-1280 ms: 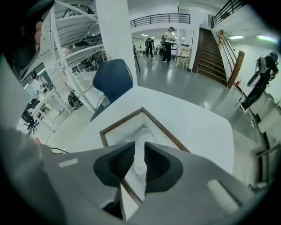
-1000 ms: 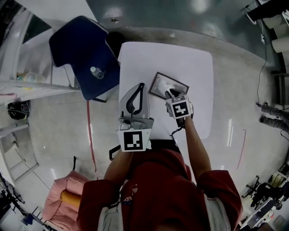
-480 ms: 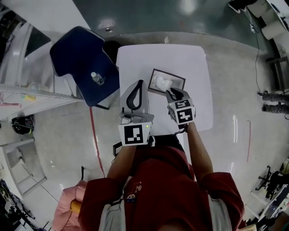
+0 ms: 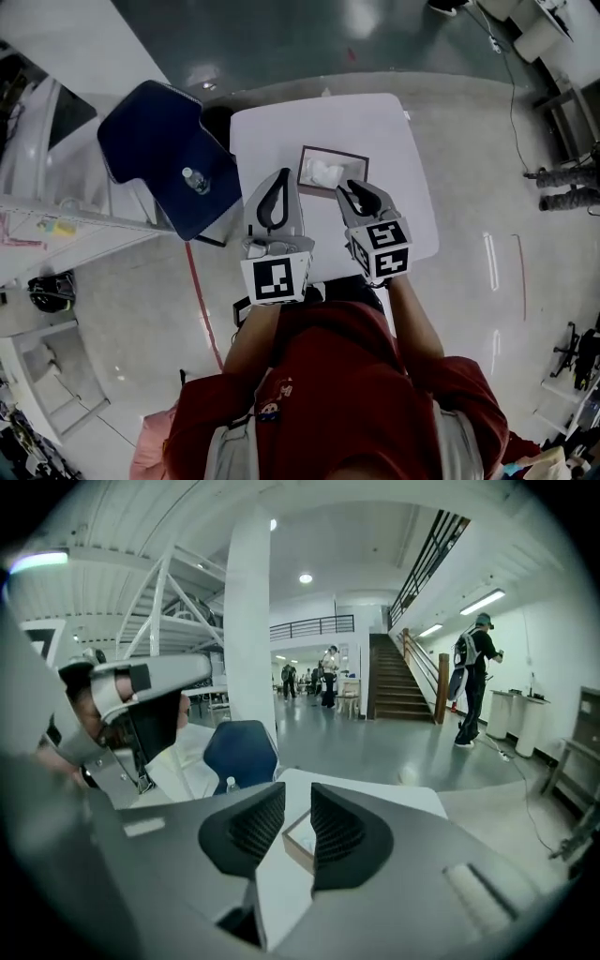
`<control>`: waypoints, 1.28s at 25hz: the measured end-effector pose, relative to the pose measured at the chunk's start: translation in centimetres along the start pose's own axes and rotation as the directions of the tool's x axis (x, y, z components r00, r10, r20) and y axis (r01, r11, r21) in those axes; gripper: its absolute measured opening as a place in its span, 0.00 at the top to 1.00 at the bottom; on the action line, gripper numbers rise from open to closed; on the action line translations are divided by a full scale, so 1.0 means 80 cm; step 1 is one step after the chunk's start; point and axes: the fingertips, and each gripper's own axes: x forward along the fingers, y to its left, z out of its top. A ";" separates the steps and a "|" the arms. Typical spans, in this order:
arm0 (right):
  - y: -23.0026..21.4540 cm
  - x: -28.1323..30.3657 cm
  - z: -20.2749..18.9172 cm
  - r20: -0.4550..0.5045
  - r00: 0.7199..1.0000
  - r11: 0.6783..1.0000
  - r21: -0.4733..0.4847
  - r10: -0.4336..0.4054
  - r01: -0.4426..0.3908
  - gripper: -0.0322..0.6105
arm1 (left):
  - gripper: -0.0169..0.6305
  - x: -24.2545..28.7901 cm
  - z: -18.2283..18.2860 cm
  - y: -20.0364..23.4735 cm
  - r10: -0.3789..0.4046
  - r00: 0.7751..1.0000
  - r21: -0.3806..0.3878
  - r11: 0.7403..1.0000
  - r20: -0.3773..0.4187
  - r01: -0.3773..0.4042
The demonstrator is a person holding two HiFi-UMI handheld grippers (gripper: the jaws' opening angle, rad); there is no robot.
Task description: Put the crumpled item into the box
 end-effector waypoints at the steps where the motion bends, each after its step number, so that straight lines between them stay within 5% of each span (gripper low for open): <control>1: 0.001 -0.007 0.008 0.025 1.000 1.000 -0.004 -0.009 0.009 0.81 | 0.97 -0.001 0.003 -0.001 -0.005 1.000 0.000 1.000 0.002 0.005; 8: 0.000 -0.055 0.053 0.209 0.975 0.996 -0.024 -0.075 0.082 0.81 | 0.97 -0.007 0.020 -0.015 -0.026 0.999 0.005 1.000 0.034 0.026; 21: -0.024 -0.130 0.119 0.505 0.843 0.979 0.021 -0.184 0.201 0.81 | 0.97 -0.009 0.037 -0.038 -0.040 0.998 0.039 0.999 0.050 0.038; 32: -0.033 -0.126 0.109 0.484 0.855 0.978 0.009 -0.185 0.207 0.85 | 0.97 -0.004 0.032 -0.050 -0.052 0.998 0.041 0.998 0.048 0.050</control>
